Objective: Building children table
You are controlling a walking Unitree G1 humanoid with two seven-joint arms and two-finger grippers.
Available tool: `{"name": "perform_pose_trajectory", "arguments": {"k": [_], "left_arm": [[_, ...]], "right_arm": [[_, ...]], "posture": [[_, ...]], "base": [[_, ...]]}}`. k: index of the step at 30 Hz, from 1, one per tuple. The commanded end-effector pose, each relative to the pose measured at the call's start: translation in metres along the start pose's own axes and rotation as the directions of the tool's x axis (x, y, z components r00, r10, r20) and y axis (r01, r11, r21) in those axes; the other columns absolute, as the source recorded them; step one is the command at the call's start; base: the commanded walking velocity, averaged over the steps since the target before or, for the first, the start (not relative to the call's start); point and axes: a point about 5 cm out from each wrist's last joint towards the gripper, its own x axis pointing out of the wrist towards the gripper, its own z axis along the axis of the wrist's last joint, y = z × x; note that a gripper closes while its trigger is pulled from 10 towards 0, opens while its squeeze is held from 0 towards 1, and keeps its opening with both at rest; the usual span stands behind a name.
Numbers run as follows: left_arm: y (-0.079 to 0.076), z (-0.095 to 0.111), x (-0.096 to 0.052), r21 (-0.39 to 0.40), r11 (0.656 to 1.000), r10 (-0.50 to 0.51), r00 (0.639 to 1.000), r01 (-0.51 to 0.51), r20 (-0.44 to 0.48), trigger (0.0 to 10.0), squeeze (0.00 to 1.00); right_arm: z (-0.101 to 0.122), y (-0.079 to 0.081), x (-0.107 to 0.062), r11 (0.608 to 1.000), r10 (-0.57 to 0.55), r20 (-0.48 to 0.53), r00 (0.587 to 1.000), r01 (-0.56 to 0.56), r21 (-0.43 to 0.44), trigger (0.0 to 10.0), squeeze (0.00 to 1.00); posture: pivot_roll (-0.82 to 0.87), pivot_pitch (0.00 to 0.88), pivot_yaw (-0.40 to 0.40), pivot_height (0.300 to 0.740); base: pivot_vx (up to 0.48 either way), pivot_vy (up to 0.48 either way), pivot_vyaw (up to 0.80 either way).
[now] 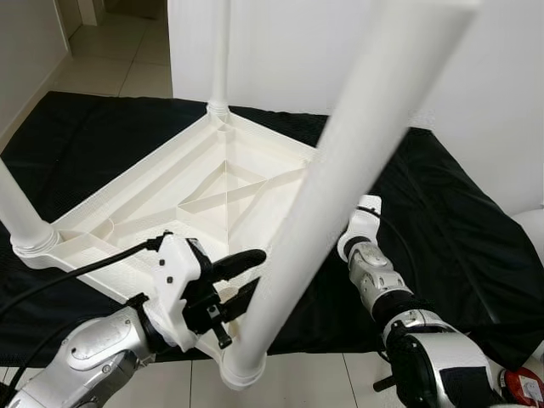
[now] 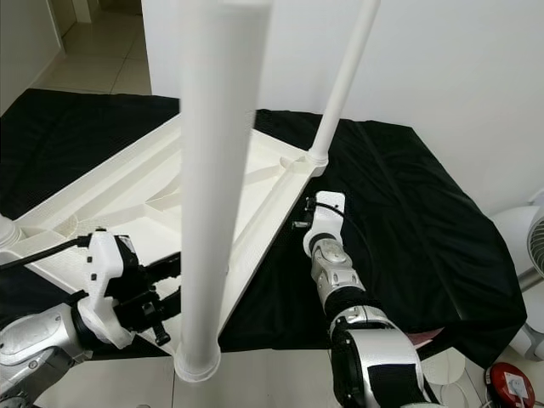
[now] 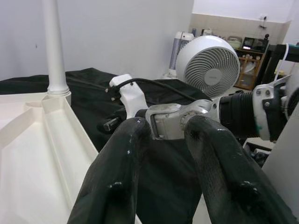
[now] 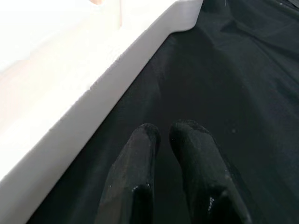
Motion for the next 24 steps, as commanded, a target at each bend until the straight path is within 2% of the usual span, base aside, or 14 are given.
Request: {"name": "perform_pose_trajectory", "arguments": {"k": [1, 3, 5, 9, 11, 12, 17, 19, 20, 21, 22, 23, 24], "left_arm": [[-0.011, 0.008, 0.005, 0.019, 0.991, -0.130, 0.991, 0.130, 0.032, 10.0, 0.00], [-0.011, 0.008, 0.005, 0.019, 0.991, -0.130, 0.991, 0.130, 0.032, 10.0, 0.00], [-0.012, 0.010, 0.006, 0.032, 0.992, -0.127, 0.991, 0.126, 0.037, 10.0, 0.00], [-0.012, 0.011, 0.008, 0.041, 0.992, -0.123, 0.991, 0.121, 0.045, 10.0, 0.00], [-0.012, 0.011, 0.008, 0.041, 0.992, -0.123, 0.991, 0.121, 0.045, 10.0, 0.00], [-0.013, 0.013, 0.010, 0.051, 0.993, -0.112, 0.992, 0.109, 0.054, 10.0, 0.00], [-0.013, 0.015, 0.011, 0.055, 0.993, -0.105, 0.993, 0.101, 0.060, 10.0, 0.00], [-0.013, 0.017, 0.011, 0.058, 0.994, -0.097, 0.993, 0.093, 0.063, 10.0, 0.00], [-0.013, 0.017, 0.011, 0.058, 0.994, -0.097, 0.993, 0.093, 0.063, 10.0, 0.00], [-0.014, 0.018, 0.011, 0.060, 0.994, -0.095, 0.993, 0.091, 0.065, 10.0, 0.00], [-0.014, 0.018, 0.011, 0.060, 0.994, -0.095, 0.993, 0.091, 0.065, 10.0, 0.00], [-0.015, 0.019, 0.012, 0.060, 0.994, -0.095, 0.993, 0.091, 0.066, 10.0, 0.00], [-0.015, 0.019, 0.012, 0.060, 0.994, -0.095, 0.993, 0.091, 0.066, 10.0, 0.00]], "right_arm": [[0.002, -0.001, 0.002, 0.999, 0.035, -0.003, 0.999, -0.035, -0.036, 10.0, 0.00], [0.002, -0.001, 0.002, 0.999, 0.035, -0.003, 0.999, -0.035, -0.036, 10.0, 0.00], [0.008, 0.007, 0.004, 0.987, 0.130, 0.003, 0.991, -0.129, -0.100, 10.0, 0.00], [0.012, 0.017, 0.004, 0.967, 0.218, 0.000, 0.976, -0.216, -0.137, 10.0, 0.00], [0.012, 0.017, 0.004, 0.967, 0.218, 0.000, 0.976, -0.216, -0.137, 10.0, 0.00], [0.012, 0.028, 0.004, 0.945, 0.295, -0.016, 0.955, -0.294, -0.144, 10.0, 0.00], [0.011, 0.038, 0.003, 0.922, 0.357, -0.038, 0.933, -0.358, -0.147, 10.0, 0.00], [0.010, 0.052, 0.001, 0.888, 0.436, -0.047, 0.899, -0.438, -0.139, 10.0, 0.00], [0.010, 0.052, 0.001, 0.888, 0.436, -0.047, 0.899, -0.438, -0.139, 10.0, 0.00], [0.010, 0.059, 0.000, 0.869, 0.473, -0.047, 0.880, -0.475, -0.136, 10.0, 0.00], [0.010, 0.059, 0.000, 0.869, 0.473, -0.047, 0.880, -0.475, -0.136, 10.0, 0.00], [0.012, 0.068, -0.001, 0.844, 0.520, -0.038, 0.854, -0.520, -0.130, 10.0, 0.00], [0.012, 0.068, -0.001, 0.844, 0.520, -0.038, 0.854, -0.520, -0.130, 10.0, 0.00]], "posture": [[0.09, 0.095, -0.142, 0.740], [0.09, 0.095, -0.142, 0.740], [0.10, 0.091, -0.151, 0.740], [0.11, 0.087, -0.155, 0.740], [0.11, 0.087, -0.155, 0.740], [0.13, 0.092, -0.163, 0.740], [0.14, 0.097, -0.170, 0.740], [0.14, 0.108, -0.173, 0.740], [0.14, 0.108, -0.173, 0.740], [0.14, 0.110, -0.173, 0.740], [0.14, 0.110, -0.173, 0.740], [0.14, 0.113, -0.173, 0.740], [0.14, 0.113, -0.173, 0.740]], "base": [[0.000, 0.000, 0.00], [0.000, 0.000, 0.00], [0.000, 0.000, 0.00], [0.000, 0.000, 0.00], [0.000, 0.000, 0.00], [0.000, 0.000, 0.00], [0.000, 0.000, 0.00], [0.000, 0.000, 0.00], [0.000, 0.000, 0.00], [0.000, 0.000, 0.00], [0.000, 0.000, 0.00], [0.000, 0.000, 0.00], [0.000, 0.000, 0.00]]}}
